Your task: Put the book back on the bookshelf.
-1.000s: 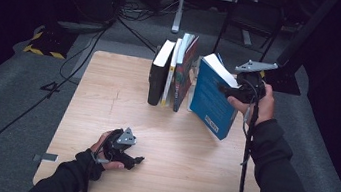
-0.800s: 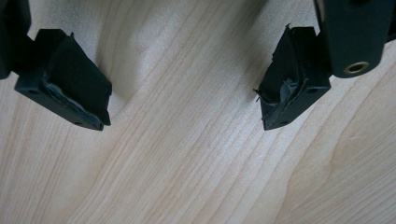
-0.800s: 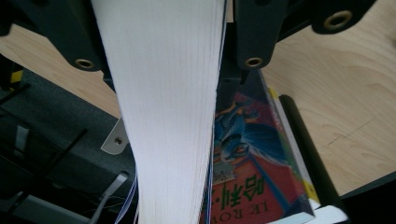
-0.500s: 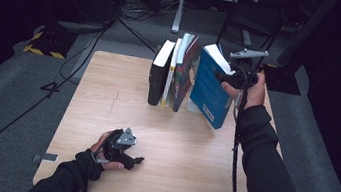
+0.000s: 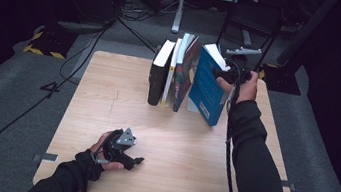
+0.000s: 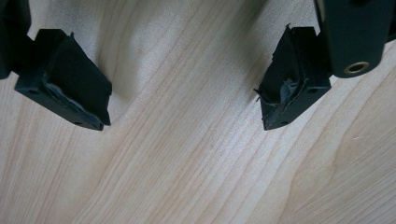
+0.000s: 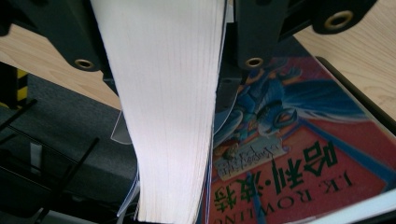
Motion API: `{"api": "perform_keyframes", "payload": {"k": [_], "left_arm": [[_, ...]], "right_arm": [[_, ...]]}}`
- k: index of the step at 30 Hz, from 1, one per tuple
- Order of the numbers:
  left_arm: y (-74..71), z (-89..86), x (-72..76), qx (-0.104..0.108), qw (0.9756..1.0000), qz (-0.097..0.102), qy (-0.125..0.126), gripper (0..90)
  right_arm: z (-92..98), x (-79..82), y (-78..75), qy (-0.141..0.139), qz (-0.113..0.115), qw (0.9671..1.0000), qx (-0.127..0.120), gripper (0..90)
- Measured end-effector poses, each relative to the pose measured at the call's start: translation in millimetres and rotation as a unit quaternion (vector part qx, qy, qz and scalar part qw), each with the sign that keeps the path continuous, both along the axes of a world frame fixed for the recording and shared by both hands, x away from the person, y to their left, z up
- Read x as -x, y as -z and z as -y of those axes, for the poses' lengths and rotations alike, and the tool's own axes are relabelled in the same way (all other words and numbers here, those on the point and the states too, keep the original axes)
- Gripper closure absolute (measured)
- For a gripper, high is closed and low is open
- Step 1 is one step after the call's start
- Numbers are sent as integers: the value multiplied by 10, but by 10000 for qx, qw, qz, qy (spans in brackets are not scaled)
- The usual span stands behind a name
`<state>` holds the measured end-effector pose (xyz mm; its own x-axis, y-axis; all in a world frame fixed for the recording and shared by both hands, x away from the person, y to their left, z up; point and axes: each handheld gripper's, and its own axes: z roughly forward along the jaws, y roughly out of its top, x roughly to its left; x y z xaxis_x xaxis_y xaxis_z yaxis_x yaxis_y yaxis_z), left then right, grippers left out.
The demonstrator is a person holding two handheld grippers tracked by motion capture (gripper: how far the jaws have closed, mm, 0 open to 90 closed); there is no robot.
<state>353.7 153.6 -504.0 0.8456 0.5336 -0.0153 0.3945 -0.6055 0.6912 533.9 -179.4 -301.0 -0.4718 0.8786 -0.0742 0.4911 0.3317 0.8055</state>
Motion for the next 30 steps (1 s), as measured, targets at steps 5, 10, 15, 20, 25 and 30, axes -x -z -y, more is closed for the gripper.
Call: {"api": "perform_keyframes", "payload": {"k": [5,10,15,20,25,30], "left_arm": [[1,-1,5,8,10000,-6,-14,169],[2,0,5,13,10000,-3,-14,169],[2,0,5,12,10000,-4,-13,169],[2,0,2,12,10000,-5,0,168],[2,0,2,11,10000,-5,2,168],[2,0,2,12,10000,-5,0,168]], "right_arm": [[23,-10,9,128,36,9999,-81,598],[71,29,49,74,22,9999,-150,592],[147,53,86,81,-37,9996,-269,584],[224,107,103,78,36,9996,-271,559],[234,147,121,131,81,9998,-120,479],[257,222,160,97,37,9999,20,401]]}}
